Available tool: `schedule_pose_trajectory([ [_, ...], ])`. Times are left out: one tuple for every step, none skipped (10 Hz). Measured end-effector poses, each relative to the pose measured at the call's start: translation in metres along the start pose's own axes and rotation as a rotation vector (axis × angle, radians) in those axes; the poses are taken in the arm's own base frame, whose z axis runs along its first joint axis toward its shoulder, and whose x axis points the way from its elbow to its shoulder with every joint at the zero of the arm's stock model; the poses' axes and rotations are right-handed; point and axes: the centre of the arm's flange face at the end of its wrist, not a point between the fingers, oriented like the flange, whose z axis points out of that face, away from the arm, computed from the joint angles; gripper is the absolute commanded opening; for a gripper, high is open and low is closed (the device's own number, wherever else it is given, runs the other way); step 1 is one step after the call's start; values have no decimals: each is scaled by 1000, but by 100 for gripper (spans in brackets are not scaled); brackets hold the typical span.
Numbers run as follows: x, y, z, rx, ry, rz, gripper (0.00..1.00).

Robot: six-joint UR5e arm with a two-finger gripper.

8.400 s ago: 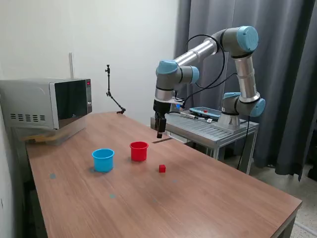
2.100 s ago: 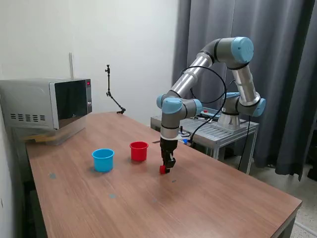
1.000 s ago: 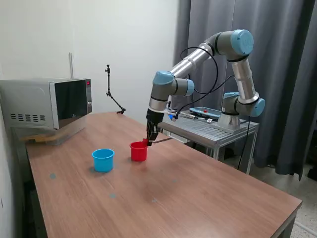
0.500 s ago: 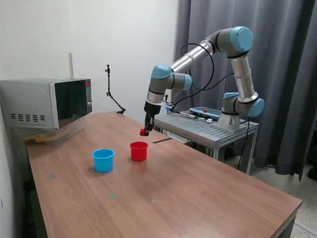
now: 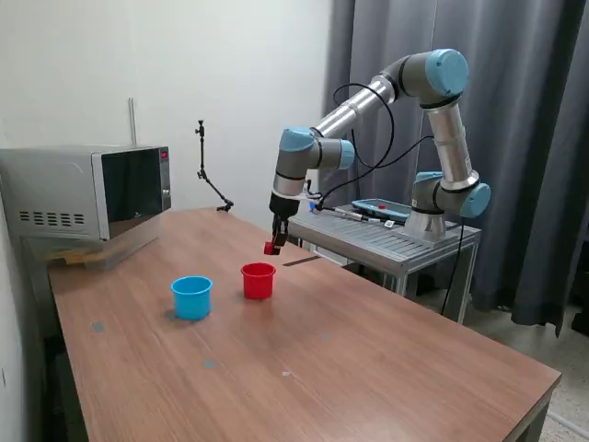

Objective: Place red objects in the red bin, and blue objects in the blue bin.

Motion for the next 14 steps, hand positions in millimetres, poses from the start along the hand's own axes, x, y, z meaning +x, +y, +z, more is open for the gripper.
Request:
schedule_pose_trajectory([
  [-2,2,2,2,0,5,0],
  [-3,5,3,3,1,8,0],
  [-3,6,6,6,0,10,0],
  [-2,7,10,11,-1,10,0],
  [-2,9,14,15,-3,11,0],
  [-3,10,16,17,-3,13,0],
  [-3,12,17,17,-3,14,0],
  [-2,15,17,13,-2,16,0],
  [-1,19,16,8,0,18,0],
  [0,23,15,1,3,20,100],
  [1,26,16,-3,4,21,100],
  [2,29,17,-4,5,22,100],
  [3,31,18,-5,5,23,100],
  [3,32,19,-5,5,23,100],
])
